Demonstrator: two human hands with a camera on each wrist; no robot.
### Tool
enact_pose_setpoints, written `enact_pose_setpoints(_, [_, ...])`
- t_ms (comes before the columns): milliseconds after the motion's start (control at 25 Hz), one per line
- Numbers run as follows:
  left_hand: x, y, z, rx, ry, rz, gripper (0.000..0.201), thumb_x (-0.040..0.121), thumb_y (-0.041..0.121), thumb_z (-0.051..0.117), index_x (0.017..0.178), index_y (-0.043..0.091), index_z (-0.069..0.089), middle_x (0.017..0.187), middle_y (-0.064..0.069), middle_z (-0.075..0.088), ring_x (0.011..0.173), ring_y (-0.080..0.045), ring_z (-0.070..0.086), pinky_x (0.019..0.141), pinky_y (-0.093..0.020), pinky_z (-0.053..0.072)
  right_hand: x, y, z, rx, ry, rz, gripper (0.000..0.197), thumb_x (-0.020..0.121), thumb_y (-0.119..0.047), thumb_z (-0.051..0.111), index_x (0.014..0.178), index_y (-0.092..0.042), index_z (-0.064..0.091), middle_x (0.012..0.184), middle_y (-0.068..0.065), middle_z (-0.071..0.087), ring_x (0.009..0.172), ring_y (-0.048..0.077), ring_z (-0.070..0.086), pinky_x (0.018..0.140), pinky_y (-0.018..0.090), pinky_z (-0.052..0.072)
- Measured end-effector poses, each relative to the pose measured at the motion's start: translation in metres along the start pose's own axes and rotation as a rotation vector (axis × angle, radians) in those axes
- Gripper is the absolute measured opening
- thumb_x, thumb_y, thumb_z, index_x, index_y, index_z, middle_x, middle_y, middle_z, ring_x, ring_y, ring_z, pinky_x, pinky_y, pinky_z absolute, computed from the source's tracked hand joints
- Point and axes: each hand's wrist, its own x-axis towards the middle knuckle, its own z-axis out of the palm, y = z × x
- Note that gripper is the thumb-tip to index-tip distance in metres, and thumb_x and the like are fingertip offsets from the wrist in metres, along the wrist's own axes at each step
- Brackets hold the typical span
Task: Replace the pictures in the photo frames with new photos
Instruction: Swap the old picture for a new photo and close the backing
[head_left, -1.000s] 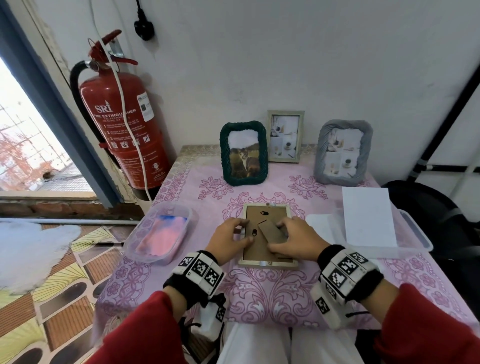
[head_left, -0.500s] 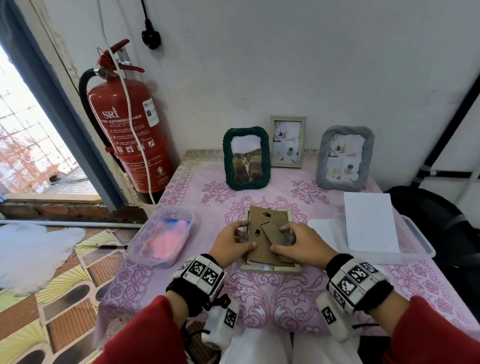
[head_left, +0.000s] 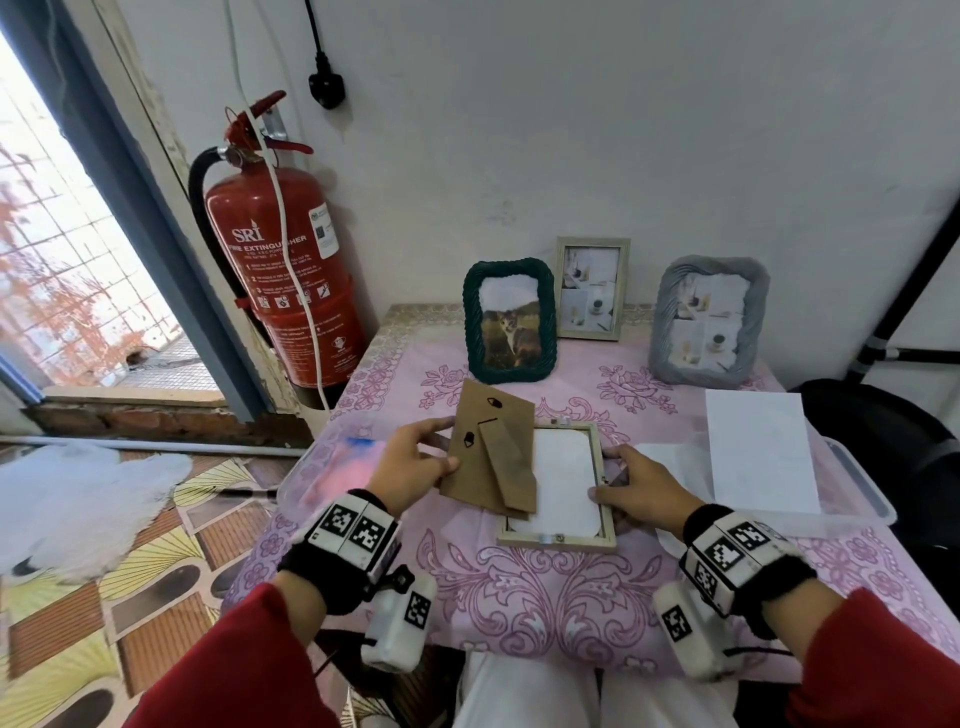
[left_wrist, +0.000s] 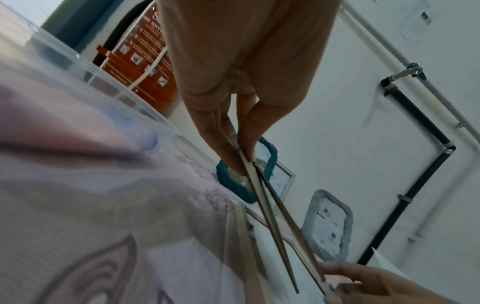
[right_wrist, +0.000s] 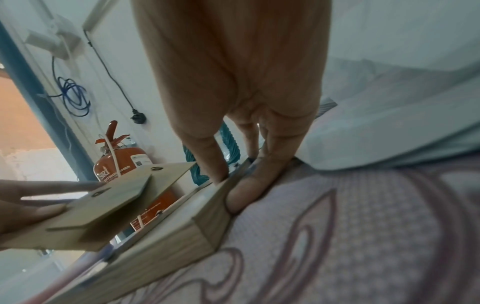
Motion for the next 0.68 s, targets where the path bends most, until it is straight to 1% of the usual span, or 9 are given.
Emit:
enact_pose_setpoints(40, [0.000, 0.000, -0.007, 0.022, 0.030, 0.005, 0.052, 0.083, -0.013, 0.055, 0.130, 0.009, 0.052, 0.082, 0.000, 0.054, 0.067, -0.019, 0.057, 0.061, -0.026, 0.053, 0.000, 0.002, 0.000, 0.028, 0.002, 0.000, 0.060, 0.080, -0.011, 0.070, 0.132, -0.011, 0.040, 0.073, 0.004, 0.057, 0.062, 0.015, 0.060, 0.048, 0.024, 0.053])
enact_pose_setpoints(120, [0.002, -0.003, -0.019, 0.073, 0.091, 0.015, 0.053, 0.082, -0.014, 0.054, 0.130, 0.008, 0.052, 0.081, 0.000, 0.055, 0.074, -0.022, 0.056, 0.073, -0.036, 0.052, 0.001, 0.003, 0.000, 0.053, 0.003, 0.000, 0.060, 0.080, -0.010, 0.070, 0.132, -0.012, 0.041, 0.072, 0.005, 0.057, 0.060, 0.016, 0.060, 0.045, 0.024, 0.054])
enact_pose_setpoints(200, [0.002, -0.006, -0.027, 0.149, 0.120, 0.018, 0.054, 0.081, -0.013, 0.053, 0.130, 0.009, 0.053, 0.081, 0.002, 0.057, 0.081, -0.021, 0.056, 0.082, -0.037, 0.051, 0.002, 0.004, 0.001, 0.065, 0.001, -0.005, 0.059, 0.080, -0.009, 0.070, 0.132, -0.012, 0.041, 0.072, 0.005, 0.058, 0.060, 0.017, 0.061, 0.046, 0.025, 0.056])
enact_pose_setpoints(240, [0.002, -0.008, -0.029, 0.178, 0.119, 0.010, 0.054, 0.081, -0.012, 0.052, 0.130, 0.009, 0.053, 0.083, 0.001, 0.058, 0.083, -0.020, 0.057, 0.083, -0.036, 0.051, 0.002, 0.005, 0.002, 0.070, 0.000, -0.007, 0.059, 0.080, -0.009, 0.070, 0.131, -0.012, 0.041, 0.072, 0.005, 0.058, 0.060, 0.018, 0.062, 0.048, 0.027, 0.057])
enact_pose_setpoints(320, [0.000, -0.011, -0.029, 0.238, 0.115, -0.004, 0.051, 0.081, -0.010, 0.052, 0.129, 0.007, 0.054, 0.092, -0.002, 0.062, 0.085, -0.018, 0.057, 0.081, -0.030, 0.050, 0.003, 0.006, 0.002, 0.079, 0.002, -0.004, 0.058, 0.080, -0.009, 0.070, 0.131, -0.012, 0.042, 0.072, 0.005, 0.058, 0.060, 0.018, 0.062, 0.050, 0.029, 0.058])
enact_pose_setpoints(400, [-0.003, -0.014, -0.026, 0.327, 0.121, 0.002, 0.046, 0.082, -0.008, 0.053, 0.125, 0.006, 0.058, 0.099, -0.004, 0.062, 0.085, -0.015, 0.056, 0.079, -0.025, 0.046, 0.004, 0.006, 0.002, 0.090, 0.004, 0.000, 0.058, 0.080, -0.009, 0.070, 0.131, -0.013, 0.042, 0.071, 0.005, 0.058, 0.060, 0.018, 0.062, 0.048, 0.028, 0.057])
enact_pose_setpoints(520, [-0.007, -0.016, -0.022, 0.422, 0.153, 0.016, 0.039, 0.083, -0.005, 0.054, 0.120, 0.004, 0.062, 0.109, -0.011, 0.067, 0.091, -0.020, 0.060, 0.085, -0.027, 0.048, 0.004, 0.007, 0.002, 0.097, 0.008, 0.003, 0.058, 0.080, -0.008, 0.070, 0.131, -0.013, 0.043, 0.071, 0.006, 0.058, 0.059, 0.018, 0.061, 0.046, 0.025, 0.056])
enact_pose_setpoints(600, [-0.008, -0.018, -0.022, 0.494, 0.160, 0.000, 0.035, 0.085, -0.001, 0.054, 0.119, 0.005, 0.063, 0.111, -0.011, 0.068, 0.096, -0.023, 0.063, 0.086, -0.026, 0.047, 0.004, 0.007, 0.002, 0.100, 0.004, 0.004, 0.058, 0.080, -0.009, 0.070, 0.131, -0.013, 0.043, 0.072, 0.006, 0.058, 0.060, 0.019, 0.062, 0.048, 0.027, 0.057])
enact_pose_setpoints(680, [-0.011, -0.022, -0.020, 0.581, 0.136, 0.007, 0.031, 0.086, 0.000, 0.053, 0.114, 0.005, 0.066, 0.108, -0.011, 0.069, 0.094, -0.022, 0.063, 0.079, -0.023, 0.045, 0.004, 0.007, 0.002, 0.110, 0.000, 0.004, 0.058, 0.080, -0.008, 0.070, 0.131, -0.013, 0.043, 0.073, 0.007, 0.057, 0.060, 0.018, 0.061, 0.047, 0.027, 0.057])
